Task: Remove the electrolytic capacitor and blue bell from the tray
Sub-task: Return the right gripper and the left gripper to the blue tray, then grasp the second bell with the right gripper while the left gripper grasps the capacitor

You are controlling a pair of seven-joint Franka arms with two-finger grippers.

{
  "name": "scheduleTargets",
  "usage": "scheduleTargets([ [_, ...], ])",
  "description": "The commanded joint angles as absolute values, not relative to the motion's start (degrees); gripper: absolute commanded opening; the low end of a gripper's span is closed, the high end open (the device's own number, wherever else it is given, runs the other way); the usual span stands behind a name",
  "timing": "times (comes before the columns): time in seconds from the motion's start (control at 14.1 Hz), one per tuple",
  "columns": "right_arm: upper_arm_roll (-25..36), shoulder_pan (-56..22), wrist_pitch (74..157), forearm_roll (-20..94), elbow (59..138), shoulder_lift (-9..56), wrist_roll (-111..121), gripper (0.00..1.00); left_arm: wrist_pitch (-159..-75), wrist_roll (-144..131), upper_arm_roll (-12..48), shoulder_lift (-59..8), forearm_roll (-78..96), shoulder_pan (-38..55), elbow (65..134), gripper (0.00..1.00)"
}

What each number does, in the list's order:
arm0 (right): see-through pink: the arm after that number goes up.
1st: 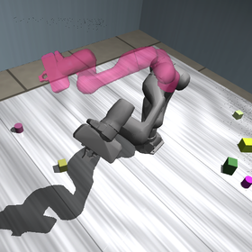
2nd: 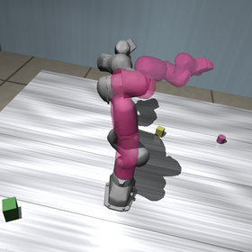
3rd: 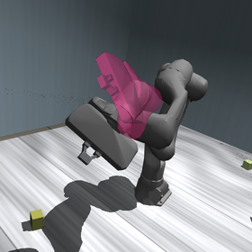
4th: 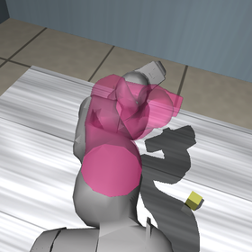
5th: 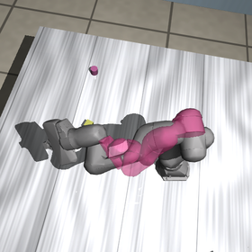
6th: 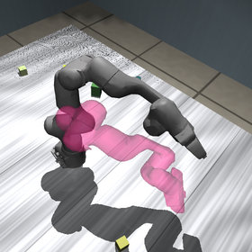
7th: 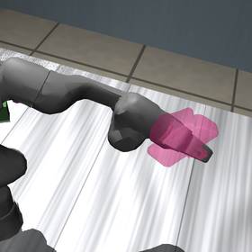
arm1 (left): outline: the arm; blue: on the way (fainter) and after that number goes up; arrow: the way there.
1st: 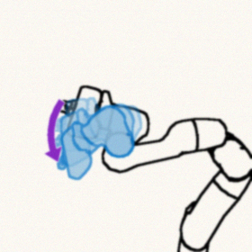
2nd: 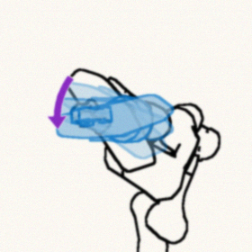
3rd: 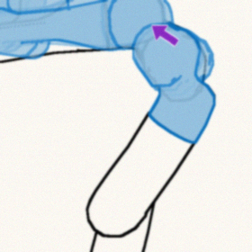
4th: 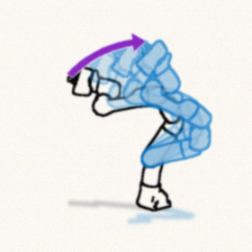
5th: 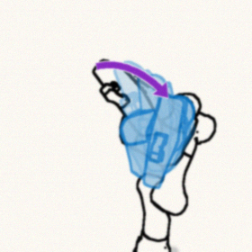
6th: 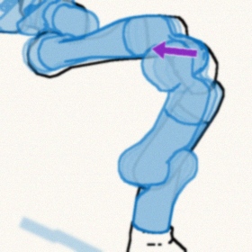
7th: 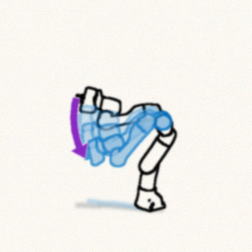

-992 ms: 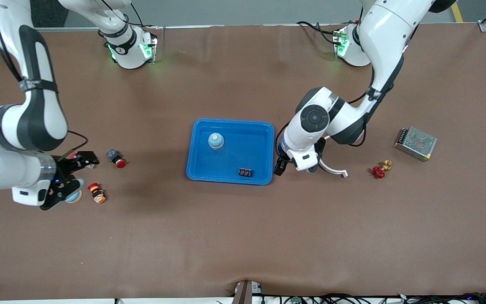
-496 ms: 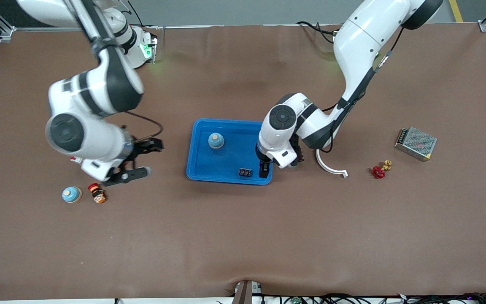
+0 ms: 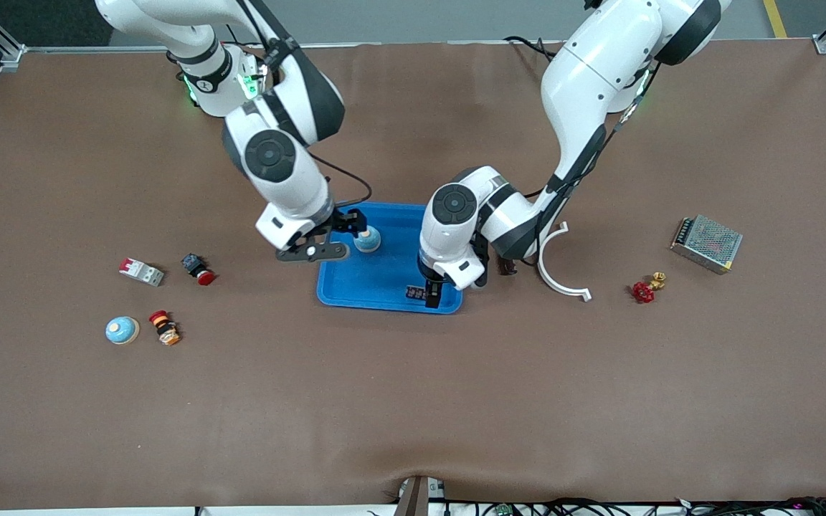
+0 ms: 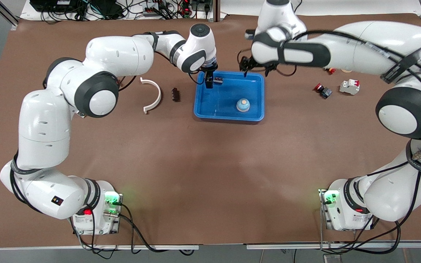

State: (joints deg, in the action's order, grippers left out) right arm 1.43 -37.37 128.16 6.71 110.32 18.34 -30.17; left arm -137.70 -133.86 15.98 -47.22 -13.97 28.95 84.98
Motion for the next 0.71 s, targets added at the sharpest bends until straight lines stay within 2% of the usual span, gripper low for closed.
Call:
scheduleTargets([
  [0.0,2.3,-40.0,134.8,7.2,117.1,16.3,-34.0,1.00,-137.6,-134.5,14.8,-50.1,-15.1,30.4,80.7,1.00],
  [0.21,2.3,-40.6,137.3,7.2,117.2,18.2,-36.3,1.00,-137.6,-133.9,12.0,-51.3,-15.1,32.9,78.8,1.00],
  [0.64,2.3,-41.6,143.8,7.2,116.9,24.7,-36.7,1.00,-137.8,-132.8,11.8,-52.4,-15.1,33.9,77.8,1.00],
])
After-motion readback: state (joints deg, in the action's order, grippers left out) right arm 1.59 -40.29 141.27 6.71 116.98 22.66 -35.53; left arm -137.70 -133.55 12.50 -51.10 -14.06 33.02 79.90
